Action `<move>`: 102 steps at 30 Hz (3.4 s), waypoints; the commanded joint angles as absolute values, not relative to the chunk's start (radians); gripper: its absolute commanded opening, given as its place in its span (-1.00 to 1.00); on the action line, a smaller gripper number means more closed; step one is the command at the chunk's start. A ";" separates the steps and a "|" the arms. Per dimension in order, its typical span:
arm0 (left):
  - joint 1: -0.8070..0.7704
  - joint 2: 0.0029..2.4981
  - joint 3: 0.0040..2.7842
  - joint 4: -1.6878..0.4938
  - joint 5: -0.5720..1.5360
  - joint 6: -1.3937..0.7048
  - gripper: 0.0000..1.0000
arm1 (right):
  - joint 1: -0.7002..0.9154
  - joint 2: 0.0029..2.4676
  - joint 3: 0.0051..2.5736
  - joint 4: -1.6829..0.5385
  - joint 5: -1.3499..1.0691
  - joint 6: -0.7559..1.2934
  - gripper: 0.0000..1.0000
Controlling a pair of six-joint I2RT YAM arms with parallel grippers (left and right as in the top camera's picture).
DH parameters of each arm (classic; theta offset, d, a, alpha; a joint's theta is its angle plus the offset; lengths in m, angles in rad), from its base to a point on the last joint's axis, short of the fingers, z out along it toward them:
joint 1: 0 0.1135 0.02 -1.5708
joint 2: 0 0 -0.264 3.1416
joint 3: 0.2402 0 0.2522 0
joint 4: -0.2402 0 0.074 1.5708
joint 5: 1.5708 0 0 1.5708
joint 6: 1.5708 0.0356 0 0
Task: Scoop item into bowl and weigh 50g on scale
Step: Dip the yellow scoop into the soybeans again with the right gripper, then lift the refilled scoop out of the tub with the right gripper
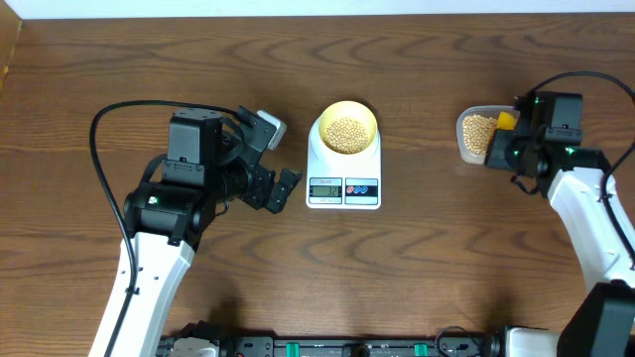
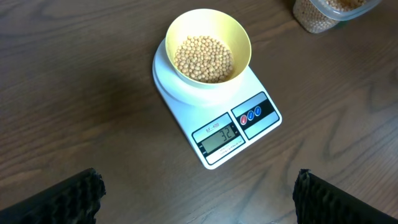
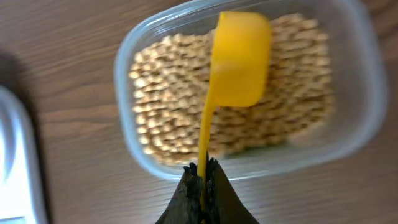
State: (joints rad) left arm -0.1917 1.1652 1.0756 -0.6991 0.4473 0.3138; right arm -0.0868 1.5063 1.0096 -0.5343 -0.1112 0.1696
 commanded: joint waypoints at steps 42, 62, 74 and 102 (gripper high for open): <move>-0.191 1.169 1.081 -0.699 0.459 0.309 1.00 | -0.476 1.531 0.952 -0.587 -0.877 0.176 -0.98; -0.191 1.169 1.081 -0.699 0.459 0.309 1.00 | -0.654 1.531 0.952 -0.595 -1.084 0.176 -0.98; -0.191 1.169 1.081 -0.699 0.459 0.309 1.00 | -0.750 1.531 0.952 -0.644 -1.303 0.176 -0.97; -0.191 1.169 1.081 -0.699 0.459 0.309 1.00 | -0.504 1.531 0.952 -0.690 -1.495 0.285 -0.97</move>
State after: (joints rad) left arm -0.1917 1.1652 1.0756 -0.6991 0.4473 0.3138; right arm -0.5446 1.5295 0.9581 -0.6968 -1.4513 0.2531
